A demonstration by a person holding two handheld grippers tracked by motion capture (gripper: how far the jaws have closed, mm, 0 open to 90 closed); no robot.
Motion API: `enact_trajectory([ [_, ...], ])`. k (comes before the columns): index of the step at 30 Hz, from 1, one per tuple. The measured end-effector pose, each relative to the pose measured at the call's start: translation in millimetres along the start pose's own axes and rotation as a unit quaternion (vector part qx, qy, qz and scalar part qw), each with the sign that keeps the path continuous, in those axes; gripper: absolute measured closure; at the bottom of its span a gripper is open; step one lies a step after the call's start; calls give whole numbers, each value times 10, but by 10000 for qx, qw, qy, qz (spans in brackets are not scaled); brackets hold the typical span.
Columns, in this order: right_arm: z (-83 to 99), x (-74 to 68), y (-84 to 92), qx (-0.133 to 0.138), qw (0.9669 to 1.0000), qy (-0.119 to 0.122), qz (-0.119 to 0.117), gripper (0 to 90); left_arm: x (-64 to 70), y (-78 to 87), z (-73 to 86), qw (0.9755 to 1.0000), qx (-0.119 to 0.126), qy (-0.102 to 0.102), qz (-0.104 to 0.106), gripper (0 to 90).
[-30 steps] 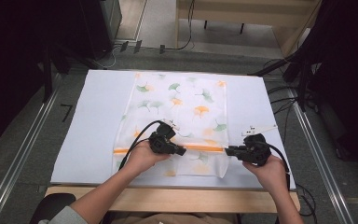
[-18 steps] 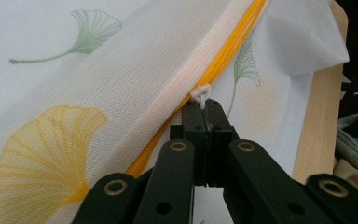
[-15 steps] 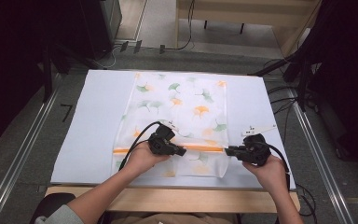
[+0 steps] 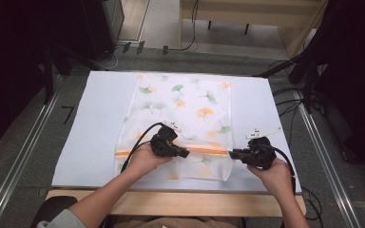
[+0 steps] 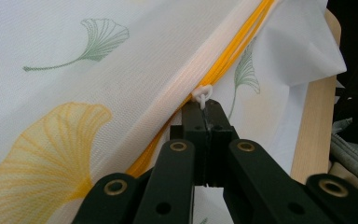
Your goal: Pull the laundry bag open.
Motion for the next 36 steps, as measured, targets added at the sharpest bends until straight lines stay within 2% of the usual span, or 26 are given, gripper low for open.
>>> enact_trajectory([
  [11, 5, 6, 10, -12, 10000, 27, -18, 843, -97, 106, 123, 9997, -23, 231, 26, 900],
  [13, 5, 5, 6, -22, 10000, 36, -34, 843, -117, 138, 158, 9997, -58, 218, 45, 900],
  [20, -3, 8, -5, -65, 10000, 46, -7, 843, -201, 182, 245, 9992, -138, 368, -38, 900],
  [36, -6, 15, -4, -42, 10000, 39, -28, 843, -202, 218, 268, 9993, -143, 353, 0, 900],
])
Point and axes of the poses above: each handheld gripper's, and its own axes: y roughly backward along the jaws, z roughly out of its underside, x roughly to its right, the point moved 5 cm from there along -y, roughly forward along the jaws, and after that the axes turned 11 degrees about -x, right-handed, at the moved point
